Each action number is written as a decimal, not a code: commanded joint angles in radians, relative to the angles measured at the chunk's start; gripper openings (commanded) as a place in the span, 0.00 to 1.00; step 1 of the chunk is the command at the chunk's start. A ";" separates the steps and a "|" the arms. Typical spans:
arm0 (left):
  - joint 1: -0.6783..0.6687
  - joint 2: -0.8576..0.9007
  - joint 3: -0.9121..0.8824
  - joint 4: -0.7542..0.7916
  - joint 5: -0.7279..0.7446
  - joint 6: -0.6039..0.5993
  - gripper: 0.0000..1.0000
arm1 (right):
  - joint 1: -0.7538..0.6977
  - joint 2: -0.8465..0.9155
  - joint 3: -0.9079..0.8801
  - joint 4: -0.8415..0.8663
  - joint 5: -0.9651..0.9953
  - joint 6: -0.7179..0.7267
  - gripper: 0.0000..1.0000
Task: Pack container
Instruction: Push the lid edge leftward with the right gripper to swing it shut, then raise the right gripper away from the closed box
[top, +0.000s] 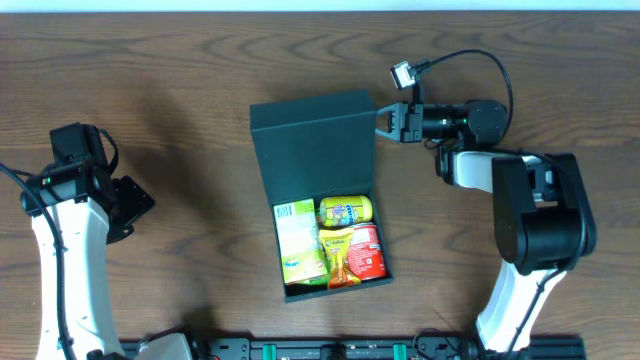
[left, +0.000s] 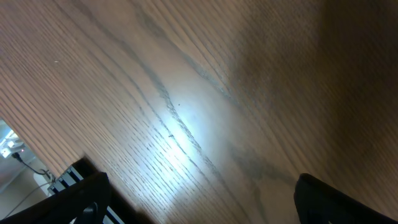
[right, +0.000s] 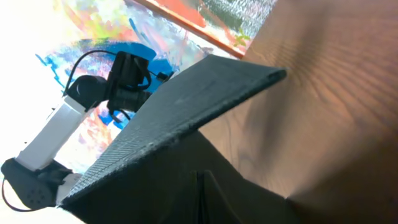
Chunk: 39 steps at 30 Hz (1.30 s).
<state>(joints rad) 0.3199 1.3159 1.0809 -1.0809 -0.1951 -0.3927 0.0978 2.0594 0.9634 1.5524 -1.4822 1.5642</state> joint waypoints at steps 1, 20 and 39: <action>0.005 0.004 0.003 -0.005 -0.017 0.004 0.95 | 0.010 -0.068 0.007 0.024 -0.040 0.053 0.02; 0.005 0.004 0.003 -0.005 -0.017 0.004 0.95 | 0.018 -0.752 0.003 0.022 -0.075 0.193 0.02; 0.005 0.004 0.003 -0.005 -0.017 0.004 0.95 | -0.006 -1.012 -0.008 -0.271 -0.070 0.238 0.02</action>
<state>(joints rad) 0.3199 1.3159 1.0809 -1.0809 -0.1951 -0.3927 0.0998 1.0653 0.9592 1.3163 -1.5452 1.7885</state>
